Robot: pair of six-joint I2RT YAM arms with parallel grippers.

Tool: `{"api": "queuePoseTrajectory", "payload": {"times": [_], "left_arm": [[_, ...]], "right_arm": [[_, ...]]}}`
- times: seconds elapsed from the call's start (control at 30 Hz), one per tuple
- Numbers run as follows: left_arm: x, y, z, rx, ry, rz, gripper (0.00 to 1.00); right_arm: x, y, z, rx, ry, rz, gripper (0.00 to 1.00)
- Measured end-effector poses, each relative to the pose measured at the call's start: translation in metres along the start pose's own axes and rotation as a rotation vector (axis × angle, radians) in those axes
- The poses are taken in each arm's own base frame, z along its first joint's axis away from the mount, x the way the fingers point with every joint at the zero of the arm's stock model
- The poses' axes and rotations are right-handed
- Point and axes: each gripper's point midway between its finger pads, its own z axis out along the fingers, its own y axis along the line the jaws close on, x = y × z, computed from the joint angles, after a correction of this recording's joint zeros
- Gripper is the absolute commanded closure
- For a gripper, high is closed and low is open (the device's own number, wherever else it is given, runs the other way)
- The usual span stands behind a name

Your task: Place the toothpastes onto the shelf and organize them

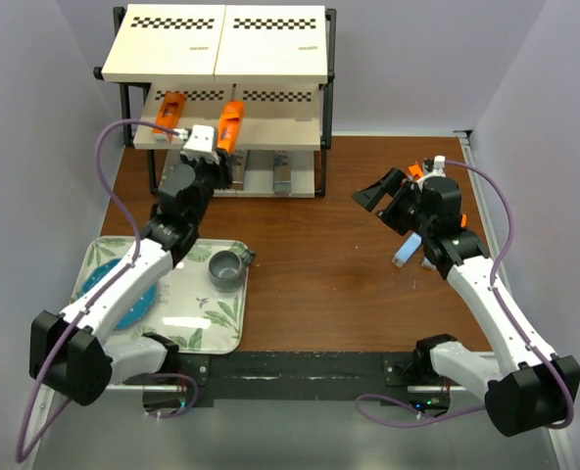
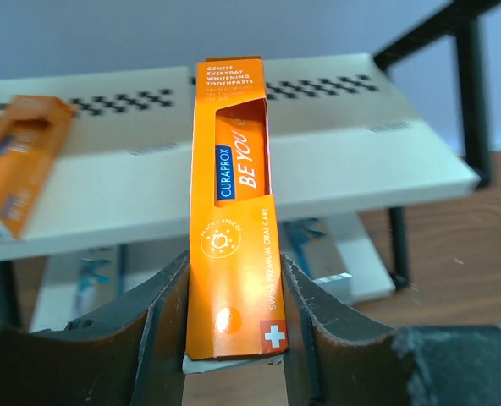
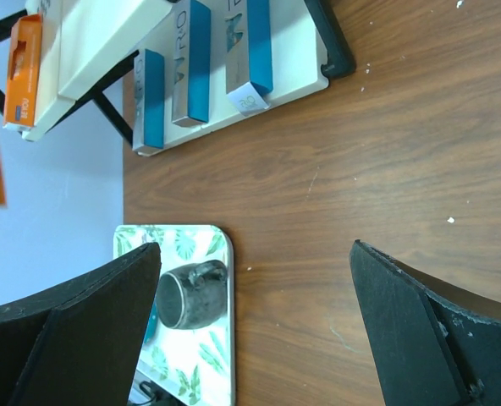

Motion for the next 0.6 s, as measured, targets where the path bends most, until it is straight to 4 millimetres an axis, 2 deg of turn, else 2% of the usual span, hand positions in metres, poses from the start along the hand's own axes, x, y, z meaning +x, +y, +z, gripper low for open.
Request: {"api": "queuePoseTrajectory", "payload": {"times": [0.13,0.23,0.47,0.6], "left_arm": [[-0.006,0.043,0.022,-0.089,0.0,0.028,0.82],[0.001,0.067,0.038,-0.135,0.018,0.033,0.8],[0.027,0.087,0.076,-0.158,0.065,0.034,0.78],[0.032,0.092,0.096,-0.162,0.069,0.034,0.73]], "right_arm": [[0.001,0.0,-0.003,-0.001,0.001,-0.021,0.02],[0.0,0.0,-0.007,-0.004,-0.003,-0.042,0.02],[0.001,-0.002,-0.015,-0.001,-0.004,-0.098,0.02],[0.004,-0.006,-0.017,0.017,-0.002,-0.135,0.02]]}}
